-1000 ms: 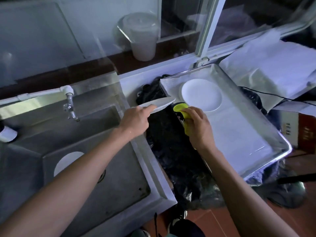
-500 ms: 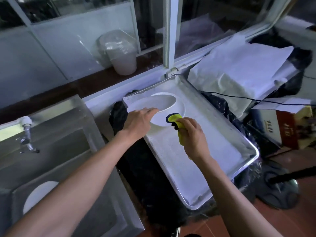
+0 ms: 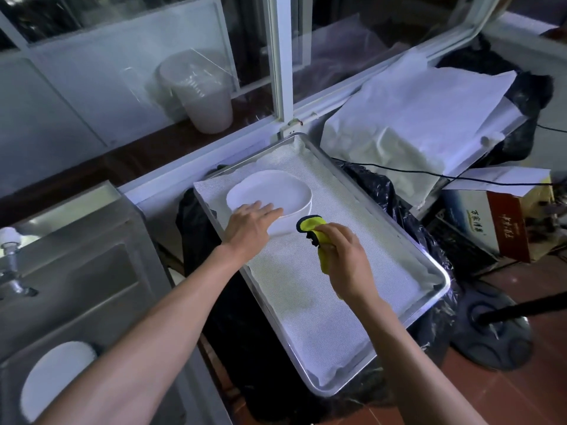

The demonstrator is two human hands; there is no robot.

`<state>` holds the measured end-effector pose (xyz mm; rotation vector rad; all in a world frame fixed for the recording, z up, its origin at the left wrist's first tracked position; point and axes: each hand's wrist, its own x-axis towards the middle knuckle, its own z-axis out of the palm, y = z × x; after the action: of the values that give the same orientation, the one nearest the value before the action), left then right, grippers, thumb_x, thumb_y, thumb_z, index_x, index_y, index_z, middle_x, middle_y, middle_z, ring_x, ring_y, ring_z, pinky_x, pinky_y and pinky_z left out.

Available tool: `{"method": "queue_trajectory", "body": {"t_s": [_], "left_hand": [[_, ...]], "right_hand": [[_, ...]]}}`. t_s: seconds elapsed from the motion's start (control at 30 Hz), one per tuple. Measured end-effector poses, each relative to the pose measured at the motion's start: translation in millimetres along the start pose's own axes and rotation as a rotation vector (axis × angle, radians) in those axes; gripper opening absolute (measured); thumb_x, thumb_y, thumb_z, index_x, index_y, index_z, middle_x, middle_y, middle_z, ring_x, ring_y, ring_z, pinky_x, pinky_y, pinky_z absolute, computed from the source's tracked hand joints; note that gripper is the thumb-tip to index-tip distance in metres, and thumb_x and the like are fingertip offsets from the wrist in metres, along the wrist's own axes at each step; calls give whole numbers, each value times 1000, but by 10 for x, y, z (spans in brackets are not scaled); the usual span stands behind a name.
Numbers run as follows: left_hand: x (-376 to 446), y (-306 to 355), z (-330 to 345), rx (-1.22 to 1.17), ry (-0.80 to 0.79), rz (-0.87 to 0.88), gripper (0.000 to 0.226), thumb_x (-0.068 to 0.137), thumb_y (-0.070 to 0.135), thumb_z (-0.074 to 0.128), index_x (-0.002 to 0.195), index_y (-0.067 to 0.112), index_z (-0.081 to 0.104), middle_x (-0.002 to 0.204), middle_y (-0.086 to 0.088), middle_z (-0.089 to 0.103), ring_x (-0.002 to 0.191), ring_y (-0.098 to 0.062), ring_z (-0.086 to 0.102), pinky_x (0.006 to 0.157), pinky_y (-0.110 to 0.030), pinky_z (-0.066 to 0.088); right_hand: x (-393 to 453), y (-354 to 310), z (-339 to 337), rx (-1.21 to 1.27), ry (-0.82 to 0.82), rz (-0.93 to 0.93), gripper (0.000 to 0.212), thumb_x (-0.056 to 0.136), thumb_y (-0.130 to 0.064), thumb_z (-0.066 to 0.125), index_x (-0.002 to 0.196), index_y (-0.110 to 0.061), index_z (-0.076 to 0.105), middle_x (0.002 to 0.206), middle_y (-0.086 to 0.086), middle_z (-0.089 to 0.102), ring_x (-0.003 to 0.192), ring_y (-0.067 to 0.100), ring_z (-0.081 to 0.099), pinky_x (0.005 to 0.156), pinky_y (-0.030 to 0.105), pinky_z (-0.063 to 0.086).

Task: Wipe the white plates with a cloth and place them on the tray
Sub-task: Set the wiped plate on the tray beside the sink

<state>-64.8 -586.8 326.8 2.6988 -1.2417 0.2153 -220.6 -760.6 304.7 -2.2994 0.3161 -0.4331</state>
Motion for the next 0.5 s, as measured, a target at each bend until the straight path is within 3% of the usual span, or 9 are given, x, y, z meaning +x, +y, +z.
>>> {"method": "queue_trajectory", "body": {"t_s": [0.1,0.2,0.3,0.37,0.5], "left_hand": [[-19,-37,107,37,8,33,57,63,-21,72,113,5,77,112,-20,75,100,-45,71,83,-53,59],[-38,-82,221,65,-26,59,54,74,-16,62,122,7,73,122,-20,71,114,-44,66,92,-52,55],[-67,-110,339,53,-217,-1,66,90,-6,49,151,19,47,157,-11,45,147,-36,36,118,-48,29],[-80,-102,394,71,-294,-10,72,92,-1,47,158,25,32,165,-5,30,153,-32,21,122,-45,19],[-116,-86,455,102,-363,-37,74,97,1,45,161,29,20,169,-2,18,156,-29,9,124,-46,12]], "right_hand": [[-2,32,7,3,-3,-1,40,93,-2,56,126,-22,63,126,-2,59,103,24,54,87,44,49],[12,27,39,-2,-15,-3,40,92,0,57,126,-20,64,127,-1,60,104,26,55,87,45,50],[0,26,78,-16,-20,-7,40,93,-1,57,128,-19,64,129,1,60,104,26,56,87,45,50],[-20,29,93,-22,-28,-19,39,94,-1,57,128,-18,64,128,2,60,103,26,56,85,45,51],[-35,57,118,-46,-37,-14,38,93,-1,58,127,-17,64,127,3,61,103,25,56,86,43,50]]}}
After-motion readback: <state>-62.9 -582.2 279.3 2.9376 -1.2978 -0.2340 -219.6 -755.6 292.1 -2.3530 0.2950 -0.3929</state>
